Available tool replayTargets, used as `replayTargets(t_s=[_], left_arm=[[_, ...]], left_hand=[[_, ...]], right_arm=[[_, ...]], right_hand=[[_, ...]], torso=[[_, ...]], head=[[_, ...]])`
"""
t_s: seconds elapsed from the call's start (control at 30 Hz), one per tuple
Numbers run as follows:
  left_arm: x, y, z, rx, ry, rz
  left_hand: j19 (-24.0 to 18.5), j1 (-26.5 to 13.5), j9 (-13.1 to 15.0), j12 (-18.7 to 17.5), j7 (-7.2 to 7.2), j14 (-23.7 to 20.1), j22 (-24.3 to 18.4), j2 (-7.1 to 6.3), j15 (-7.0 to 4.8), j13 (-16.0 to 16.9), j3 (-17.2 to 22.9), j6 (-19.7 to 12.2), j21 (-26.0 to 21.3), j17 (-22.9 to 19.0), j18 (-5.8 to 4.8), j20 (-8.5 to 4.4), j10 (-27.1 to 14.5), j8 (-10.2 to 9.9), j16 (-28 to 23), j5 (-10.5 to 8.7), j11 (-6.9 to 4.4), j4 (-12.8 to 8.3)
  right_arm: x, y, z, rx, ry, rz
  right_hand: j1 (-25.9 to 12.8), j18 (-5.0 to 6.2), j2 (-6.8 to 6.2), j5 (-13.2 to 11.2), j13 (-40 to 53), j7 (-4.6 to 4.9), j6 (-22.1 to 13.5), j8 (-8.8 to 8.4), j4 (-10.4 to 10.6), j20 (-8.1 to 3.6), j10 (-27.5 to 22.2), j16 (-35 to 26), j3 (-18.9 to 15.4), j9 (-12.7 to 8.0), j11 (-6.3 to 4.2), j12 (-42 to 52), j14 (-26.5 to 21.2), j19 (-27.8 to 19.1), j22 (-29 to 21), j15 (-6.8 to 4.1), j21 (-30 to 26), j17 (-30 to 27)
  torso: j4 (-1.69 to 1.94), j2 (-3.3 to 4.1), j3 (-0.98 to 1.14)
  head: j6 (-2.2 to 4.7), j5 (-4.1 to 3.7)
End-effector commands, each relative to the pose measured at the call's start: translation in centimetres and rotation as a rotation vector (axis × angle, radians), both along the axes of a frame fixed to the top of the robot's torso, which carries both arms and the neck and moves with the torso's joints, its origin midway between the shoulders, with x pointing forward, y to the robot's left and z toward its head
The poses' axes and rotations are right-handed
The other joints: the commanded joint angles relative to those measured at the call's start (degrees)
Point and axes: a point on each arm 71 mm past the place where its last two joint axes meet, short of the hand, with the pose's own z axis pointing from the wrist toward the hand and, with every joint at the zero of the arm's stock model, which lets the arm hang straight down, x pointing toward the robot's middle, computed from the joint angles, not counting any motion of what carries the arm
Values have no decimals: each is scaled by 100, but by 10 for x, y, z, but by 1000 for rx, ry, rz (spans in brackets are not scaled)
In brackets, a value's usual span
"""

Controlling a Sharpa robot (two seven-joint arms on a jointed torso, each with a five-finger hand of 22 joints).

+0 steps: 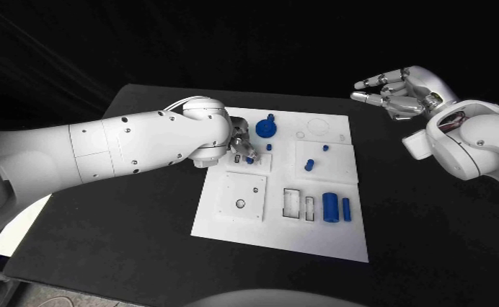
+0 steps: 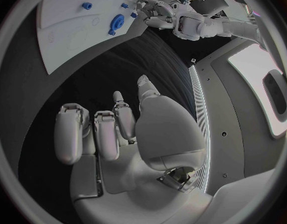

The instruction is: Assemble the parts on the task board

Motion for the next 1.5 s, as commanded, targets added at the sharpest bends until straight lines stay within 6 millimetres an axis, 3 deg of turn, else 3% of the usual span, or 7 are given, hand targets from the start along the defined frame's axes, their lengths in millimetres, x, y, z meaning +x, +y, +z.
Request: replayTargets(t_s=[0.03,0.27,0.63,0.9,1.17,1.33,1.5], left_arm=[[-3,7,-8,89,56,73],[-3,8,-8,88,56,78],[-2,10,-8,82,50,91],[-4,13,-4,67,39,96],[-3,17,16,23,14,107],[1,24,33,-9,55,111],[12,38,57,21,73,102]], left_hand=[[214,-81,-1,-20,6,603,222,-7,-43,-1,-89,50,-24,1508,-104,-47,-6,-4,17,11,-35,31],[218,-278,-10,-24,1,603,219,-65,-48,-10,-586,98,-34,1508,-104,-54,-5,31,17,10,-40,271],[228,-226,-51,-29,-21,603,231,-22,-65,-24,-1263,101,-41,1508,-105,-71,-4,72,17,12,-57,525],[241,-241,-68,-34,-42,603,252,-91,-84,-42,-2057,107,-39,1508,-109,-83,-3,134,17,6,-68,727],[239,-213,-85,-50,-48,603,230,96,-90,-72,-2862,66,-65,1508,-104,-102,-18,200,17,13,-83,740],[161,25,-250,-500,100,603,9,227,17,-608,-3286,-286,-216,1508,-62,-35,-438,-30,17,17,46,750],[140,165,-457,-575,194,603,-45,340,78,-716,-3537,-395,-261,1508,-51,41,-529,-220,17,20,126,743]], right_arm=[[-1,1,0,-9,1,14],[-1,1,0,-9,2,17],[-1,0,0,-10,1,16],[0,-1,-1,-10,0,10],[1,-4,-2,-7,7,2],[3,-5,-5,-6,13,-2],[4,-6,-8,-7,19,-7]], right_hand=[[-11,103,41,31,394,-1,18,33,4,13,-41,-17,-27,8,-13,-27,465,-40,-6,0,-32,892],[-77,106,58,-11,386,-2,17,34,60,13,-46,-30,-102,9,-12,-33,461,-46,-24,-1,-48,880],[-90,109,60,-24,379,-2,17,34,72,12,-51,-39,-124,10,-12,-42,459,-51,-39,-1,-57,870],[-107,110,65,-25,373,-2,16,34,89,12,-55,-46,-148,10,-12,-48,457,-53,-47,-1,-63,861],[-113,110,67,-23,373,-2,16,34,95,12,-55,-48,-156,10,-12,-48,457,-54,-49,-1,-65,860],[-127,109,72,-16,375,-3,18,35,109,12,-51,-42,-175,11,-12,-42,459,-51,-42,-1,-62,869],[-135,109,76,-11,376,-3,18,36,118,11,-50,-45,-187,12,-13,-40,459,-50,-41,-1,-62,866]], torso=[[2,-2,-1],[7,-3,-1],[3,-3,-4],[2,-3,-7],[-3,-4,-3],[7,-3,-6],[14,-6,4]], head=[[-6,-4],[-15,-2],[-20,-1],[-12,-8],[-8,-15],[2,-21],[20,5]])
